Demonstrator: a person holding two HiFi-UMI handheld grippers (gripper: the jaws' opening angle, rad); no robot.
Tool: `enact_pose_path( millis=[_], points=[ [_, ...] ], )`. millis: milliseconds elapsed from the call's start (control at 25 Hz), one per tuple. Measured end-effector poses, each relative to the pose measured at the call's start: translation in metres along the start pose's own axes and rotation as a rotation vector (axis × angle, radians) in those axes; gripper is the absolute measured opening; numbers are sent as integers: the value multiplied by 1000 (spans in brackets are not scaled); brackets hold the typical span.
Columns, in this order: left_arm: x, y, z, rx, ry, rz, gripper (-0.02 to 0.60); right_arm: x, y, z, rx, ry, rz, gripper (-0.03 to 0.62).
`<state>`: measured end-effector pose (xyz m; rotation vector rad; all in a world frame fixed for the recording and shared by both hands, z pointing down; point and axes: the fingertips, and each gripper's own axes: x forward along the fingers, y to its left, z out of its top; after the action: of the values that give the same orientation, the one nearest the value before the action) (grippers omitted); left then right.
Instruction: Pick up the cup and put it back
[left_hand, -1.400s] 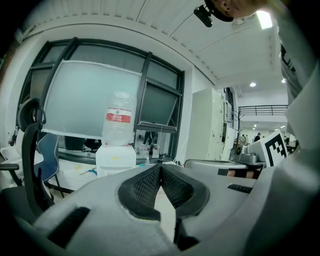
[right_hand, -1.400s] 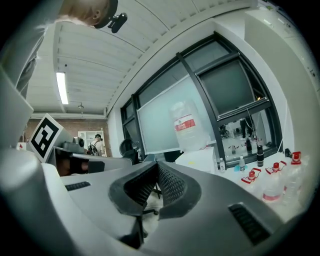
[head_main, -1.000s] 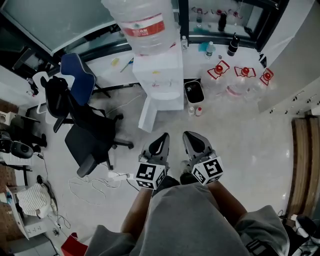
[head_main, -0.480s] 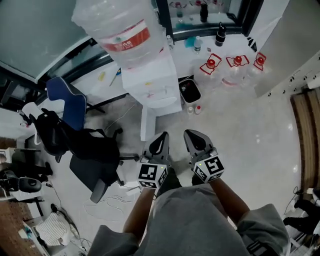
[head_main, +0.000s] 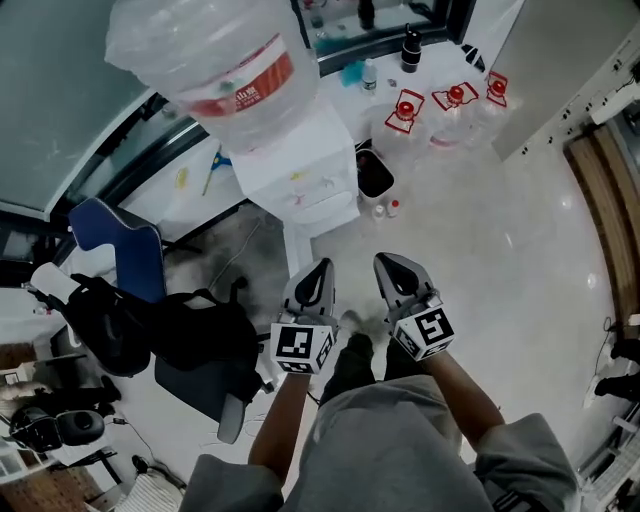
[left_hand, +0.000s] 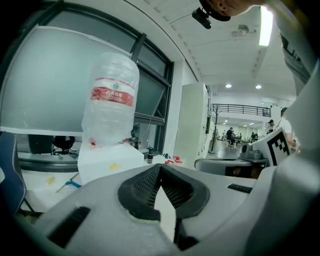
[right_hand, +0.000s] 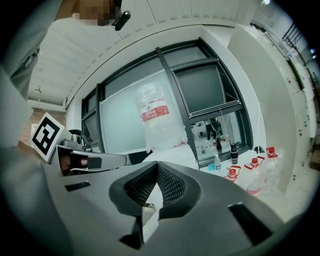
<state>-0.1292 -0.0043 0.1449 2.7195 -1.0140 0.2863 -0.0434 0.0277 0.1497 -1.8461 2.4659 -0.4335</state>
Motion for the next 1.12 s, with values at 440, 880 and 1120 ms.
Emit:
enact_pose_path(
  millis=[440, 880, 1120],
  points=[
    [66, 34, -78, -8, 25, -19, 9, 56, -55, -74, -56, 8, -10, 11],
    [145, 67, -178, -1, 44, -5, 9, 113, -119, -172, -75, 20, 29, 11],
    [184, 88, -256, -14, 54, -7, 9, 148, -142, -240, -81, 26, 48, 11]
  ],
)
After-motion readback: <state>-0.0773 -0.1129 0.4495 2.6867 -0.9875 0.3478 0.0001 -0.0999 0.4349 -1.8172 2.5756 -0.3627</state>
